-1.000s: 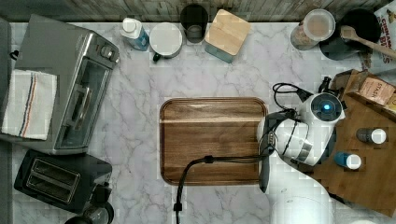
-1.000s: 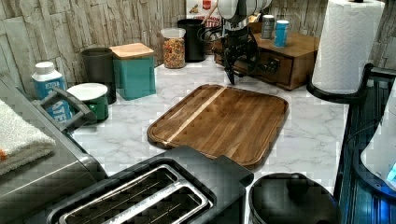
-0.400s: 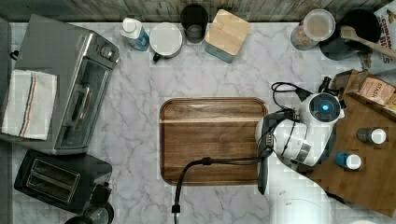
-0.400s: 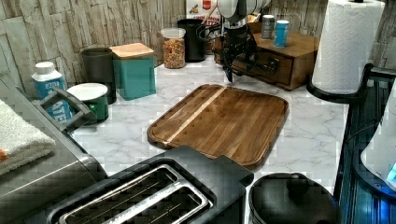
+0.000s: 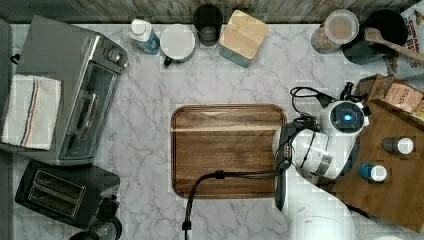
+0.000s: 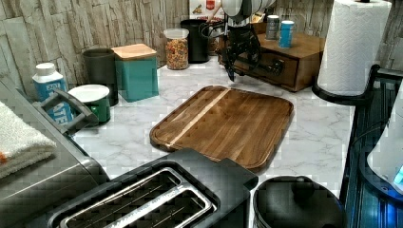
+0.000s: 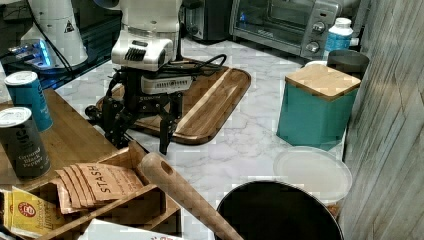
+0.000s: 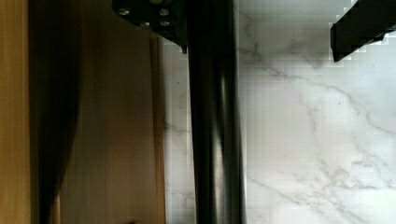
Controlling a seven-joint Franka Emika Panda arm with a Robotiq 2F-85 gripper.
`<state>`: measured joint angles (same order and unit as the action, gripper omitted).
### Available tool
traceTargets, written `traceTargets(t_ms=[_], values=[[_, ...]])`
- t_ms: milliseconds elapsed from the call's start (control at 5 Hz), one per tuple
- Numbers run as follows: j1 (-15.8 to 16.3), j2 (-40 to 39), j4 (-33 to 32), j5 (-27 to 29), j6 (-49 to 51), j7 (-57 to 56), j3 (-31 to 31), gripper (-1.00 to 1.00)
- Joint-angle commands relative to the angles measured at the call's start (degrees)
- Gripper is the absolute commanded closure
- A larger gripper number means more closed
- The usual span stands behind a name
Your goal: Open the drawer.
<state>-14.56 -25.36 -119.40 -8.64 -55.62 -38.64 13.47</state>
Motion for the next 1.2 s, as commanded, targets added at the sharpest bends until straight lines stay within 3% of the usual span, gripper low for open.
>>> traceTargets(t_ms=[200,400,600,800,1200], values=[[8.34,2.52,4.6,6.89,-0.47,8.85,-8.43,-1.0],[8.82,3.2,2.47,9.39,-4.75,8.85,-11.47,-1.0],[12.68,3.6,1.37,7.82,-6.71,15.35,-11.28,-1.0],[10.06,4.1,0.29,12.32,-7.8,9.79,-15.75,-1.0],[17.45,3.9,2.21,8.29,-6.43,24.67,-13.46,-1.0]])
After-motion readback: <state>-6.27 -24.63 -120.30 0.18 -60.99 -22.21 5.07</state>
